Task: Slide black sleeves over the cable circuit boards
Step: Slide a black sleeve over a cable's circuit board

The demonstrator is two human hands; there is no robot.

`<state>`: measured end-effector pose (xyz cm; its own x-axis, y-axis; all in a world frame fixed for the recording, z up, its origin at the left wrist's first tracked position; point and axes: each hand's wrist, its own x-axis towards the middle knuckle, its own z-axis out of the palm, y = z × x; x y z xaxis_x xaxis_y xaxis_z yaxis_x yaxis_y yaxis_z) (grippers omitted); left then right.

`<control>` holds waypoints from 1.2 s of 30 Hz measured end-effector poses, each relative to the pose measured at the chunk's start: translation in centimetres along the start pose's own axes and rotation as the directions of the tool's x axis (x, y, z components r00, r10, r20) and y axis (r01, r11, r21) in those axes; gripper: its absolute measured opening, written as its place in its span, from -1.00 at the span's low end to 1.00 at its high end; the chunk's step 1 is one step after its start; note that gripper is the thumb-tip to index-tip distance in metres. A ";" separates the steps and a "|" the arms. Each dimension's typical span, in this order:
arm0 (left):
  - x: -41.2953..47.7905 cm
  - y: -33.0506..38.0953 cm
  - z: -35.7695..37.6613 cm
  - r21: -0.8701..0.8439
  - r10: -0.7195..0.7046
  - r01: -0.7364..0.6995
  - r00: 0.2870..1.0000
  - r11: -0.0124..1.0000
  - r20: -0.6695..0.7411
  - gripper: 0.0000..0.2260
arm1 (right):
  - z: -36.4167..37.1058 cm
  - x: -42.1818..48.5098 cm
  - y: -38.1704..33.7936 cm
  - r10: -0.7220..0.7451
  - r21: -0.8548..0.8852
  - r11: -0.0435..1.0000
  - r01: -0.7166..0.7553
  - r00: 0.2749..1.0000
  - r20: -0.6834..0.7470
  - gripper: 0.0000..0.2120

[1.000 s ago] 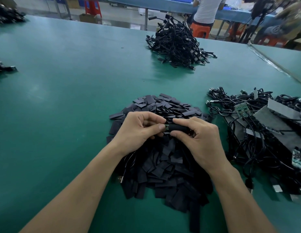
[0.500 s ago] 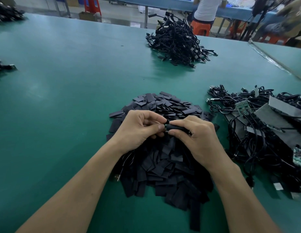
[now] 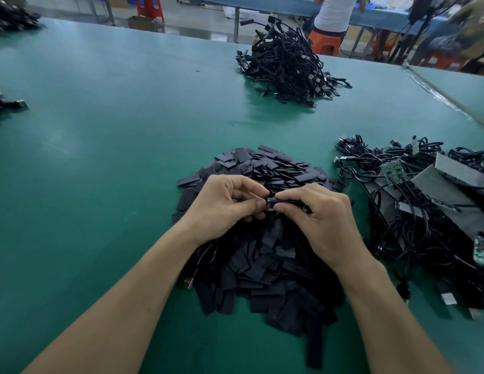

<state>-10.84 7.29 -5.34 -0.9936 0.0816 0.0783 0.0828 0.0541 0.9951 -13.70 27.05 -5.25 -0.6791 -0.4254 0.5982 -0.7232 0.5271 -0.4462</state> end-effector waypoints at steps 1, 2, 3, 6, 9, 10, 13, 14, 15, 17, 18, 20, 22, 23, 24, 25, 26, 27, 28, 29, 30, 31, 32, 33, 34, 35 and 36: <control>0.0 0.0 0.0 0.004 0.000 0.000 1.000 1.000 0.005 -0.85 | 0.0 0.0 0.0 -0.006 -0.005 1.000 0.006 1.000 0.009 -0.81; 0.0 0.0 0.0 0.010 0.001 -0.001 1.000 1.000 0.009 -0.85 | 0.1 0.1 -0.1 -0.007 -0.011 1.000 0.008 1.000 0.022 -0.80; 0.0 0.0 -0.1 0.016 0.004 -0.004 1.000 1.000 0.011 -0.85 | 0.1 0.1 -0.1 -0.003 -0.012 1.000 0.003 0.999 0.034 -0.79; 0.0 -0.1 -0.1 0.018 0.007 -0.007 1.000 1.000 0.012 -0.85 | 0.1 0.1 -0.2 0.011 0.005 1.000 -0.011 0.999 0.035 -0.78; 0.1 -0.1 0.0 0.013 0.011 -0.011 1.000 1.000 0.008 -0.86 | 0.1 0.1 -0.4 0.038 0.003 0.999 -0.038 0.999 0.026 -0.77; 0.1 -0.1 -0.1 0.007 0.014 -0.014 1.000 1.000 0.005 -0.86 | 0.2 0.1 -0.5 0.063 0.003 0.998 -0.063 0.998 0.020 -0.75; 0.1 -0.2 -0.1 -0.013 0.019 -0.019 1.000 1.000 -0.016 -0.86 | 0.2 0.0 -1.0 0.208 0.031 0.978 -0.207 0.977 -0.048 -0.67; 0.1 -0.3 -0.1 -0.020 0.019 -0.020 0.999 1.000 -0.025 -0.86 | 0.2 0.0 -1.2 0.261 0.055 0.965 -0.256 0.961 -0.092 -0.68; 0.1 -0.3 0.0 -0.027 0.019 -0.020 0.999 0.999 -0.035 -0.86 | 0.1 0.0 -1.3 0.306 0.079 0.951 -0.298 0.942 -0.136 -0.73; 0.1 -0.4 0.1 -0.037 0.020 -0.022 0.999 0.999 -0.051 -0.86 | 0.1 0.1 -1.4 0.382 0.108 0.924 -0.368 0.906 -0.182 -0.82; 0.1 -0.4 0.1 -0.042 0.021 -0.023 0.998 0.999 -0.057 -0.86 | 0.0 0.1 -1.4 0.411 0.115 0.911 -0.396 0.894 -0.179 -0.84; 0.1 -0.5 0.1 -0.049 0.022 -0.025 0.998 0.998 -0.065 -0.86 | 0.1 0.1 -1.7 0.444 0.120 0.895 -0.429 0.882 -0.159 -0.83; 0.1 -0.5 0.1 -0.050 0.025 -0.029 0.997 0.998 -0.068 -0.86 | 0.3 0.1 -2.0 0.446 0.100 0.895 -0.436 0.883 -0.147 -0.79; 0.1 -0.5 0.1 -0.048 0.025 -0.028 0.997 0.998 -0.069 -0.85 | 0.4 0.1 -2.1 0.445 0.091 0.895 -0.436 0.885 -0.135 -0.76; 0.1 -0.5 0.1 -0.043 0.024 -0.027 0.997 0.999 -0.071 -0.85 | 0.5 0.1 -2.2 0.443 0.089 0.896 -0.435 0.889 -0.117 -0.74; 0.1 -0.5 0.1 -0.034 0.025 -0.027 0.997 0.999 -0.073 -0.85 | 0.6 0.1 -2.3 0.441 0.096 0.896 -0.433 0.892 -0.096 -0.72; 0.1 -0.5 0.1 -0.024 0.027 -0.029 0.997 0.999 -0.073 -0.85 | 0.7 0.1 -2.4 0.442 0.112 0.894 -0.433 0.893 -0.078 -0.70; 0.1 -0.6 0.1 -0.015 0.031 -0.032 0.997 0.999 -0.074 -0.85 | 0.8 0.0 -2.4 0.447 0.129 0.890 -0.437 0.892 -0.066 -0.69; 0.2 -0.6 0.1 -0.009 0.033 -0.034 0.997 0.999 -0.074 -0.85 | 0.8 0.0 -2.3 0.454 0.140 0.886 -0.443 0.889 -0.063 -0.69; 0.2 -0.6 0.1 -0.009 0.034 -0.035 0.997 0.999 -0.075 -0.84 | 0.8 0.0 -2.2 0.463 0.147 0.881 -0.450 0.884 -0.071 -0.72; 0.2 -0.6 0.1 -0.014 0.034 -0.035 0.996 0.999 -0.077 -0.84 | 0.8 0.0 -2.1 0.475 0.159 0.874 -0.458 0.876 -0.085 -0.75; 0.1 -0.7 0.1 -0.019 0.037 -0.038 0.996 0.999 -0.080 -0.84 | 0.8 0.1 -2.1 0.489 0.183 0.865 -0.468 0.867 -0.097 -0.80; 0.1 -0.7 0.1 -0.024 0.043 -0.045 0.996 0.999 -0.082 -0.85 | 0.7 0.2 -2.0 0.504 0.220 0.852 -0.475 0.857 -0.103 -0.85; 0.1 -0.8 0.1 -0.024 0.054 -0.056 0.995 0.998 -0.086 -0.86 | 0.6 0.2 -2.0 0.517 0.263 0.838 -0.478 0.850 -0.103 -0.86; 0.1 -0.8 0.1 -0.016 0.074 -0.075 0.993 0.997 -0.094 -0.87 | 0.5 0.2 -1.9 0.528 0.310 0.822 -0.478 0.844 -0.098 -0.84; 0.1 -0.8 0.2 0.013 0.108 -0.107 0.988 0.994 -0.110 -0.87 | 0.4 0.3 -1.9 0.540 0.362 0.801 -0.477 0.837 -0.092 -0.83; 0.0 -0.7 0.2 0.074 0.159 -0.150 0.979 0.986 -0.131 -0.87 | 0.2 0.4 -1.9 0.553 0.419 0.775 -0.472 0.828 -0.090 -0.84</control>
<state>-10.92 7.50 -6.06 -0.9692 -0.0415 0.2428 0.2367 0.1150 0.9647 -12.65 25.73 -4.34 -0.9511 0.0052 0.3089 -0.2930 0.3009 -0.9075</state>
